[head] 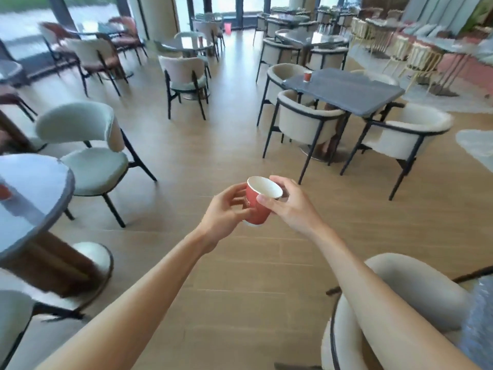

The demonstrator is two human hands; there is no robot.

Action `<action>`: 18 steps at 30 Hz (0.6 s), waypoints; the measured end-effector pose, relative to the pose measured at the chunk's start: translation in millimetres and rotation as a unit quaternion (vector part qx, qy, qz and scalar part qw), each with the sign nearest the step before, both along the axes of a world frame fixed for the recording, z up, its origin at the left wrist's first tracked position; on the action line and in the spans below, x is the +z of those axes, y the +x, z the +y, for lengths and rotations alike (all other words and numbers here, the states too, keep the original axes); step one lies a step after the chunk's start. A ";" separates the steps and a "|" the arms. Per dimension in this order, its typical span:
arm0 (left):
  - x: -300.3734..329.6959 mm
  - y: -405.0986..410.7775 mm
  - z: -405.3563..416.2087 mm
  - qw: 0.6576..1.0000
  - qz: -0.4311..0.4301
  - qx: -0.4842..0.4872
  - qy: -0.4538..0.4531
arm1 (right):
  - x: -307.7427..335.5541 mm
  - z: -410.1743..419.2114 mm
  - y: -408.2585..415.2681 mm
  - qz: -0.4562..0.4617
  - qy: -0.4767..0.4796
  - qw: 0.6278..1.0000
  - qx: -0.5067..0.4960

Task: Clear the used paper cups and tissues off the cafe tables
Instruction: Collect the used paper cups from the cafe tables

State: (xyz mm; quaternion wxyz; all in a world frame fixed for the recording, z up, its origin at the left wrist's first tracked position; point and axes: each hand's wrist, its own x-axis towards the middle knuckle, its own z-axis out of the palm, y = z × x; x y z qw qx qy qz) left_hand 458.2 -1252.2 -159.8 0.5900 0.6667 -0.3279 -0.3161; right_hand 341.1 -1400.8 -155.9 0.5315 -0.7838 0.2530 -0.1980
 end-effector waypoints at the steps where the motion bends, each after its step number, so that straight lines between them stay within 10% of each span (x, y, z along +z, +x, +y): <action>1: 2.8 15.2 19.8 1.000 -0.001 0.019 -0.009 | 3.0 15.8 19.8 -0.007 0.008 1.000 0.014; 18: 34.1 166.2 168.4 0.981 -0.017 0.162 -0.103 | 34.7 141.4 213.7 -0.063 0.064 0.982 0.166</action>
